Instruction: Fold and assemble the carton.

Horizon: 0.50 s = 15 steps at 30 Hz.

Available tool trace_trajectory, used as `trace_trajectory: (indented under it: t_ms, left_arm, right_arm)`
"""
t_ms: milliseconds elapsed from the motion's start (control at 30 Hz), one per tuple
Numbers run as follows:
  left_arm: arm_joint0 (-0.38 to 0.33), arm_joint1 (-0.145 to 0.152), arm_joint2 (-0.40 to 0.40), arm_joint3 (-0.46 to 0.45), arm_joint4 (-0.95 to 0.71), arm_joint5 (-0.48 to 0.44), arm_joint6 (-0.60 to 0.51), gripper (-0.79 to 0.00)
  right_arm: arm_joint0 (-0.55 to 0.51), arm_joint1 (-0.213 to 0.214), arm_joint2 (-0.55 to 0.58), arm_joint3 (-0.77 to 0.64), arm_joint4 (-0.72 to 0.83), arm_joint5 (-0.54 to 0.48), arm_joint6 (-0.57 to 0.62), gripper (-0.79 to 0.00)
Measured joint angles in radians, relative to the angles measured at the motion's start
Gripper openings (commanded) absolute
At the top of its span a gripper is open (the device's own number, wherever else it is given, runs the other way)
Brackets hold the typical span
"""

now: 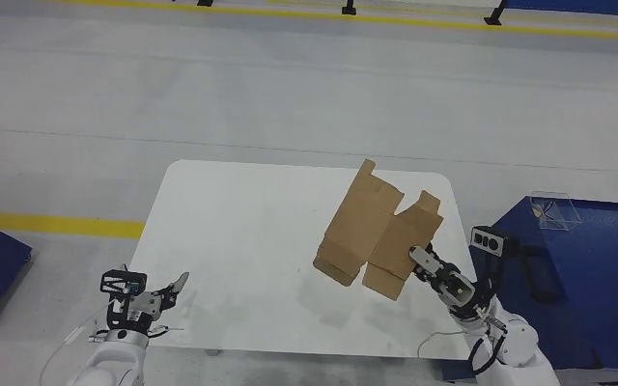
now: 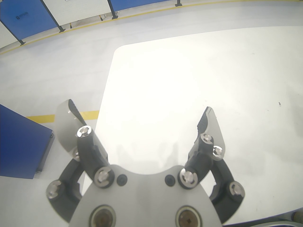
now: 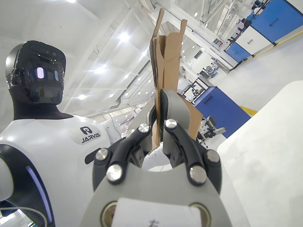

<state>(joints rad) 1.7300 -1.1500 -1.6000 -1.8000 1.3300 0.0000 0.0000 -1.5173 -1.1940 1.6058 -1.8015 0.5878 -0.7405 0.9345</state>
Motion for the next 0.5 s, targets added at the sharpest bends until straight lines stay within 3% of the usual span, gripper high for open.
trace_trajectory:
  t_ms: [267, 400, 500]
  left_arm:
    - [0.000, 0.000, 0.000, 0.000, 0.000, 0.000, 0.000, 0.000]
    - [0.000, 0.000, 0.000, 0.000, 0.000, 0.000, 0.000, 0.000]
    - [0.000, 0.000, 0.000, 0.000, 0.000, 0.000, 0.000, 0.000]
  right_arm:
    - [0.001, 0.000, 0.003, -0.006, -0.002, -0.003, -0.003, -0.785]
    - [-0.004, 0.003, 0.021, -0.108, 0.064, -0.010, -0.008, -0.785]
    - [-0.008, 0.009, 0.108, -0.184, 0.070, -0.051, -0.019, -0.785]
